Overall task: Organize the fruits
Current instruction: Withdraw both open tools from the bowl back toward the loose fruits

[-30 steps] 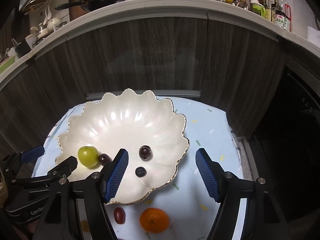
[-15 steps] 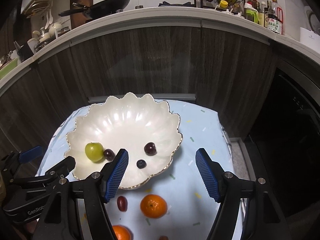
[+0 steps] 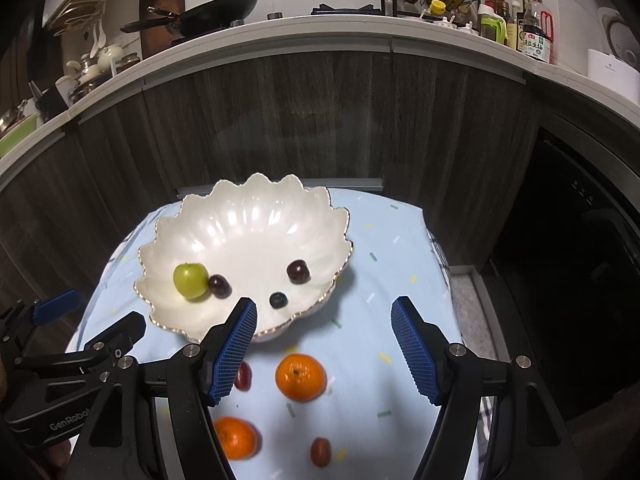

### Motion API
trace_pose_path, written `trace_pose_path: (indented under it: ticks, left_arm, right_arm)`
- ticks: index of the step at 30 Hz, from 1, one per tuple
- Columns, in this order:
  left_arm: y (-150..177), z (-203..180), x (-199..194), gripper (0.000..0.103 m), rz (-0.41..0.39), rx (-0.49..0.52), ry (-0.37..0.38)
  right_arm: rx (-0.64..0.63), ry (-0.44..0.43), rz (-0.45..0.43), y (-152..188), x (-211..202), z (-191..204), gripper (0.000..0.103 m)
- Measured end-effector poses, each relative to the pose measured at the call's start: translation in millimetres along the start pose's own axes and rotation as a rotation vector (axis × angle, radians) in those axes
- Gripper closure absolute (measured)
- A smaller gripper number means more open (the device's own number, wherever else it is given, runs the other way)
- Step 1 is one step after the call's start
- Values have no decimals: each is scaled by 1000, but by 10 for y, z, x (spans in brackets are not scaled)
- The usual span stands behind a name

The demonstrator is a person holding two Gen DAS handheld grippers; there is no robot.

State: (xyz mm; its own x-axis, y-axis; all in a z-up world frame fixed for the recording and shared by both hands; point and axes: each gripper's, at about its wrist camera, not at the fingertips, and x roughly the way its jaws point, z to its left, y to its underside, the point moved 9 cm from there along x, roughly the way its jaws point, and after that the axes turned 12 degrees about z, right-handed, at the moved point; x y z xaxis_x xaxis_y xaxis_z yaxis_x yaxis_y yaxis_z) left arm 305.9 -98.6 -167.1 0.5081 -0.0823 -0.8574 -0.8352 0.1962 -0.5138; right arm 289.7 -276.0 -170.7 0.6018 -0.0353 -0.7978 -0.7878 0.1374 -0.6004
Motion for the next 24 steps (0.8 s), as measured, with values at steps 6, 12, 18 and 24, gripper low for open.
trace_pose_path:
  ticks: [6,12,18,24]
  left_arm:
    - [128,-9,-41,13,4,7,-2]
    - [259,-35,-32,13,16,20,-1]
    - [408,-62,-18,13,26,31,1]
    - [553,-107,35,14,44,45,7]
  right_arm:
    - [-10,-4,10,122,-44,3,33]
    - [-18,-1,23,237,-53,4,33]
    - [-25,3,41,359,-48,2,33]
    - [-26,10,63,493,-11,-29,33]
